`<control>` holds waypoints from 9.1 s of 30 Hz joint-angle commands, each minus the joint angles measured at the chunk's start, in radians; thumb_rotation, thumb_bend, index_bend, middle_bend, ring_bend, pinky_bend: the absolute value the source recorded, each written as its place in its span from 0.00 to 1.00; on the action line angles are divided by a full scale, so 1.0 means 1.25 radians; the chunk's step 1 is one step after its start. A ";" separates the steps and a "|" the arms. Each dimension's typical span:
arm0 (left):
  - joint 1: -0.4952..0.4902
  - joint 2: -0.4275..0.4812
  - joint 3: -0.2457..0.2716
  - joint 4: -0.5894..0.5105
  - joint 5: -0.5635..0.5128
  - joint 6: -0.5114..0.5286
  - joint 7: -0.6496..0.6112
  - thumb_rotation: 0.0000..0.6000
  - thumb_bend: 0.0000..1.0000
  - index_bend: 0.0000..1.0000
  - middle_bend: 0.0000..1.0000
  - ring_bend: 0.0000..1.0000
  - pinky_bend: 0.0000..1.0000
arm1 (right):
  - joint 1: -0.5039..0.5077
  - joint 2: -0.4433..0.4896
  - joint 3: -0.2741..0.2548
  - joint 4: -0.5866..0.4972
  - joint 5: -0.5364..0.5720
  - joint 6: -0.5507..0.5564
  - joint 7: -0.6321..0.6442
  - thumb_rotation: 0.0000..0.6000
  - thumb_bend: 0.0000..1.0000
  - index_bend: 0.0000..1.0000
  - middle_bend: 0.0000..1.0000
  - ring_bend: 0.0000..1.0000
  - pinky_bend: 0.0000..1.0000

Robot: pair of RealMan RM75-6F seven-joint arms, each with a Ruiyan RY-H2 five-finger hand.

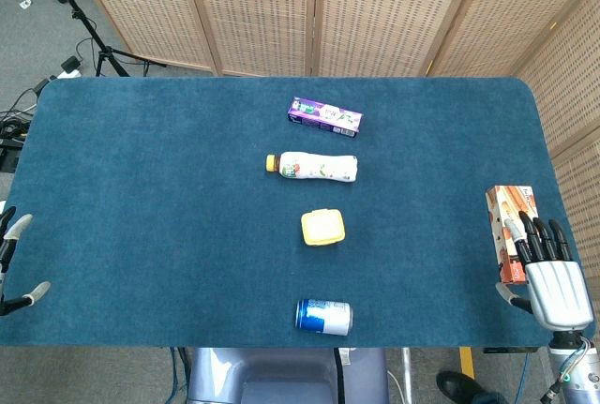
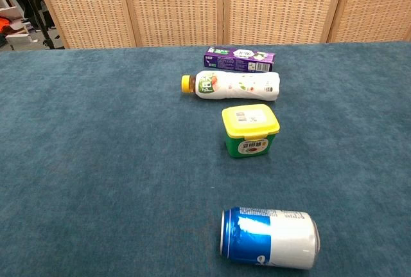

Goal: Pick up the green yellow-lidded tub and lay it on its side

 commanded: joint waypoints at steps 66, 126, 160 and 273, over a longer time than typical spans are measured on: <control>-0.037 0.036 -0.037 0.013 -0.107 -0.108 -0.102 1.00 0.00 0.00 0.00 0.00 0.00 | 0.673 -0.344 0.099 0.040 0.508 -0.580 -0.453 1.00 0.04 0.19 0.29 0.27 0.05; -0.036 0.009 -0.017 -0.002 -0.073 -0.089 -0.018 1.00 0.00 0.00 0.00 0.00 0.00 | 0.474 -0.047 -0.071 0.010 0.285 -0.580 -0.108 1.00 0.14 0.21 0.02 0.03 0.09; -0.032 0.025 -0.012 -0.001 -0.057 -0.078 -0.056 1.00 0.00 0.00 0.00 0.00 0.00 | 0.506 -0.086 -0.051 -0.128 0.458 -0.487 -0.472 1.00 0.13 0.22 0.35 0.29 0.06; -0.042 0.019 -0.009 -0.002 -0.068 -0.099 -0.032 1.00 0.00 0.00 0.00 0.00 0.00 | 0.486 -0.135 0.003 -0.080 0.414 -0.475 -0.510 1.00 0.12 0.10 0.16 0.00 0.00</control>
